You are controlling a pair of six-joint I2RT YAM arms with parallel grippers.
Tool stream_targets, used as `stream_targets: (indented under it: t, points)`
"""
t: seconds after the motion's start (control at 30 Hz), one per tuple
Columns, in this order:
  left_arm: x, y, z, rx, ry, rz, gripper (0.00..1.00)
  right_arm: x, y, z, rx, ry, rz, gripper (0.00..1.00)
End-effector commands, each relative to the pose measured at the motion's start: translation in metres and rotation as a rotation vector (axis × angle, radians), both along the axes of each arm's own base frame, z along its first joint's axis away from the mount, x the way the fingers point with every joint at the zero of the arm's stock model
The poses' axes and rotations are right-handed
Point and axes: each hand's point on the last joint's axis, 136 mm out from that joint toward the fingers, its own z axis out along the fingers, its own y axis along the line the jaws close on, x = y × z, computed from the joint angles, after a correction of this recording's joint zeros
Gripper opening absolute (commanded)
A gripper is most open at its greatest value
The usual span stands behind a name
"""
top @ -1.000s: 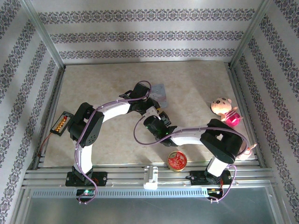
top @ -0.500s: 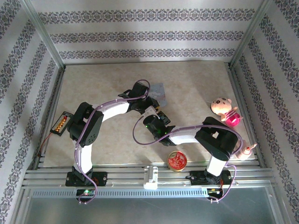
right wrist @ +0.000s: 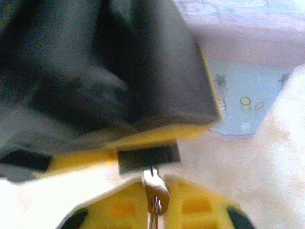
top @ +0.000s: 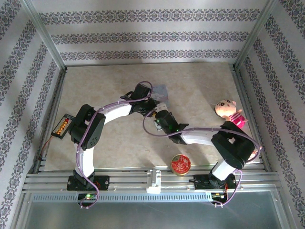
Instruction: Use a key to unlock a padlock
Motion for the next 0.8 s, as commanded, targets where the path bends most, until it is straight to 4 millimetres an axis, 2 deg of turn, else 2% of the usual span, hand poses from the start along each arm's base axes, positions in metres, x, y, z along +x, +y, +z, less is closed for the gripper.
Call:
stream_targets:
  t: [0.0, 0.2, 0.47, 0.63, 0.77]
  points:
    - [-0.026, -0.011, 0.001, -0.031, 0.083, -0.076, 0.00, 0.004, -0.013, -0.006, 0.250, 0.167, -0.052, 0.00]
    - [-0.026, -0.011, -0.001, -0.033, 0.084, -0.074, 0.00, 0.011, -0.027, 0.004, 0.461, 0.251, -0.037, 0.00]
    - [-0.025, -0.011, 0.000, -0.038, 0.081, -0.072, 0.00, 0.013, -0.026, 0.012, 0.661, 0.347, 0.014, 0.00]
    - [-0.026, -0.012, 0.001, -0.047, 0.076, -0.074, 0.00, 0.022, -0.032, 0.014, 0.884, 0.412, 0.024, 0.00]
    - [-0.026, -0.013, 0.004, -0.062, 0.062, -0.080, 0.00, 0.034, -0.037, 0.023, 1.117, 0.433, 0.062, 0.00]
